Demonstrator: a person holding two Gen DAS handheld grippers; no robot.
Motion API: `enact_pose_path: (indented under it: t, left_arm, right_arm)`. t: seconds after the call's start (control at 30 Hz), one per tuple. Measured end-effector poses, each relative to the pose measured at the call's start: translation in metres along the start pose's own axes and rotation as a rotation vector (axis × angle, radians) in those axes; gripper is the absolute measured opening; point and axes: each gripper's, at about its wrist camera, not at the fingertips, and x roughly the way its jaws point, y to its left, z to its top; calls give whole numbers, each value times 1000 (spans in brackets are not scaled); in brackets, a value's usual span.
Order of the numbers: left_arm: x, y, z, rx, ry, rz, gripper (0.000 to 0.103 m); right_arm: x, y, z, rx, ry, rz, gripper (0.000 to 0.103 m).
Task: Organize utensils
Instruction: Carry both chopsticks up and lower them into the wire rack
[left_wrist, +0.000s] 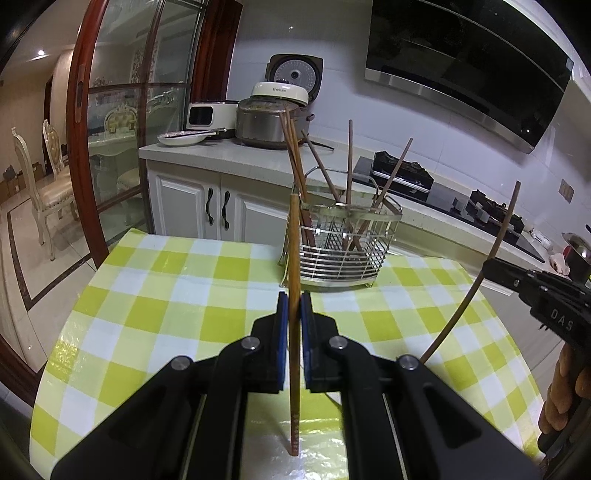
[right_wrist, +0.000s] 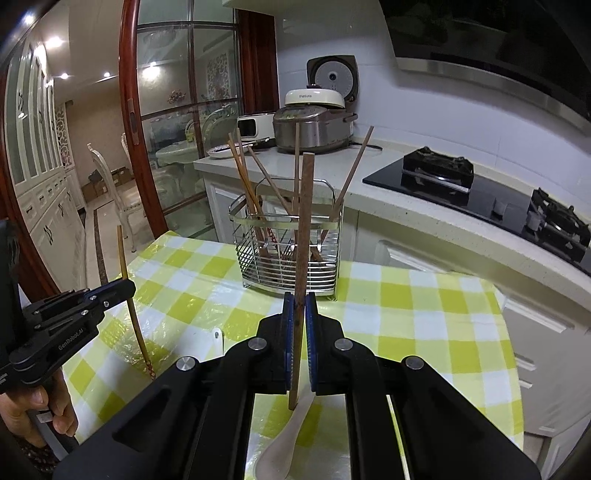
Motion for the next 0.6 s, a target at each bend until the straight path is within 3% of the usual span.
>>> enact_pose_path:
  t: [0.13, 0.4, 0.6]
  left_arm:
    - [0, -7, 8, 12, -25, 11, 7]
    - [-1, -26, 35, 60, -173, 11, 7]
    - [7, -33, 70, 68, -222, -13, 7]
  right_arm:
    - [1, 3, 4, -9, -5, -8, 8]
    - [7, 0, 15, -11, 3, -3, 8]
    - [7, -4, 36, -19, -7, 0, 8]
